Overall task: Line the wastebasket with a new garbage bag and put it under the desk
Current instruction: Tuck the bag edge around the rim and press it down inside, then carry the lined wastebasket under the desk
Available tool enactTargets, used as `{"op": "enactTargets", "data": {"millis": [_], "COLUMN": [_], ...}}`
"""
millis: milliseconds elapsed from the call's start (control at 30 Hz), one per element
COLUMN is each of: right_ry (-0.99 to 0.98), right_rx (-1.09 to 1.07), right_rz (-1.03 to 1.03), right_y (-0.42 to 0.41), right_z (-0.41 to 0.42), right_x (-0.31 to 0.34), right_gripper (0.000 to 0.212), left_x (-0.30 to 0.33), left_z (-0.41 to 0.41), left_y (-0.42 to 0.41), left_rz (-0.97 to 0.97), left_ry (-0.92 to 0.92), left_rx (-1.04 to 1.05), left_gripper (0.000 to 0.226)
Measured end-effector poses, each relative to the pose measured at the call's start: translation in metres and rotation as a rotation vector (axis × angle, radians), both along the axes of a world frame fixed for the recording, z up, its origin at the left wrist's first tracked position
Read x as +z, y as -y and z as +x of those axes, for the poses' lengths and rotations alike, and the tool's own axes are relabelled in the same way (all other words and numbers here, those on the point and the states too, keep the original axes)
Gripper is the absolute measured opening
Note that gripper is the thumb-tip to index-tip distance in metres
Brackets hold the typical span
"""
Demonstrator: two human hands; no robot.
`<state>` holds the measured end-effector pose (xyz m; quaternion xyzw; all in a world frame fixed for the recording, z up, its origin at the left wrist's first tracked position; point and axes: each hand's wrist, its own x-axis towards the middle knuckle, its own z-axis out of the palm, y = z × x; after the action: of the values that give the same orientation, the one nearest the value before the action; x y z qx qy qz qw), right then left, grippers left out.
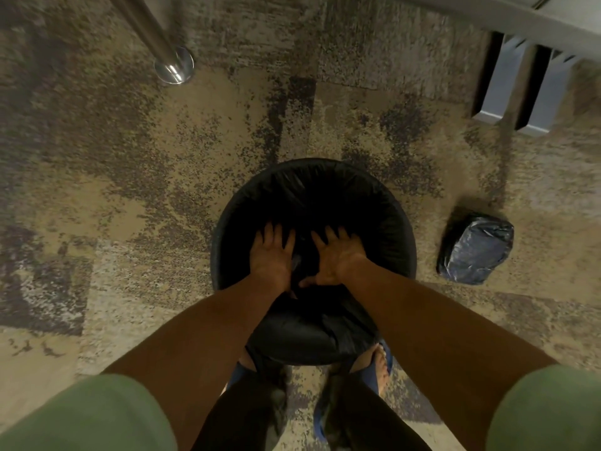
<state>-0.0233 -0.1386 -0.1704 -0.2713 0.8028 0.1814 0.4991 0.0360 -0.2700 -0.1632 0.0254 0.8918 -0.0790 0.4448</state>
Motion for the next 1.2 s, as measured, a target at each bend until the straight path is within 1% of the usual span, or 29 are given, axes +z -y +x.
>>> {"op": "enactTargets", "data": {"millis": [67,133,200,267,300,333,367,433,500,600,667,733,767,833,867,933,1033,1200], "right_ry": [-0.024,-0.092,-0.177,-0.243,-0.274,-0.318,-0.376,-0.514,-0.621,-0.697,-0.705,-0.673,-0.643,-0.579,-0.553,-0.505,-0.437,-0.340], "right_rx": [0.008,0.026,0.060,0.067,0.053,0.037,0.022,-0.042,-0.182,-0.368,-0.527,-0.732,-0.857,-1.114,-1.204,-1.310,-1.401,-1.445], "right_rz": [-0.062,-0.170,-0.297,-0.422,-0.481,-0.531,-0.563,-0.574,-0.533,-0.442,-0.400,-0.395,-0.415,-0.445,-0.436,-0.408,-0.364,-0.332], "right_y": [-0.003,-0.006,-0.008,-0.011,-0.014,-0.017,-0.022,-0.032,-0.043,-0.054,-0.060,-0.065,-0.068,-0.073,-0.075,-0.078,-0.080,-0.081], "right_z": [0.000,0.002,0.007,0.013,0.016,0.020,0.023,0.029,0.033,0.037,0.039,0.041,0.043,0.046,0.049,0.056,0.065,0.063], "right_x": [0.010,0.023,0.041,0.058,0.067,0.077,0.085,0.099,0.112,0.125,0.130,0.134,0.135,0.136,0.137,0.138,0.136,0.139], "right_gripper": [0.122,0.111,0.093,0.068,0.055,0.045,0.039,0.038,0.049,0.064,0.073,0.078,0.078,0.075,0.072,0.060,0.038,0.035], "left_x": [0.009,0.020,0.034,0.049,0.058,0.069,0.079,0.097,0.111,0.126,0.131,0.131,0.130,0.127,0.127,0.127,0.124,0.127], "left_z": [0.000,0.001,0.004,0.007,0.010,0.013,0.017,0.026,0.036,0.046,0.048,0.048,0.049,0.050,0.051,0.051,0.051,0.050], "left_y": [-0.001,0.000,0.002,0.006,0.008,0.011,0.013,0.019,0.026,0.034,0.038,0.040,0.040,0.039,0.037,0.036,0.038,0.043], "left_rz": [0.067,0.134,0.203,0.295,0.337,0.368,0.379,0.348,0.305,0.266,0.307,0.414,0.447,0.456,0.451,0.420,0.372,0.366], "left_ry": [-0.036,-0.101,-0.178,-0.277,-0.332,-0.388,-0.445,-0.582,-0.696,-0.780,-0.801,-0.768,-0.733,-0.686,-0.682,-0.669,-0.601,-0.619], "left_rx": [0.033,0.055,0.034,0.017,0.030,0.048,0.065,0.123,0.235,0.493,0.735,1.056,1.194,1.354,1.395,1.450,1.497,1.557], "left_gripper": [0.135,0.120,0.093,0.059,0.046,0.038,0.035,0.035,0.037,0.049,0.058,0.064,0.064,0.055,0.047,0.035,0.033,0.026]}}
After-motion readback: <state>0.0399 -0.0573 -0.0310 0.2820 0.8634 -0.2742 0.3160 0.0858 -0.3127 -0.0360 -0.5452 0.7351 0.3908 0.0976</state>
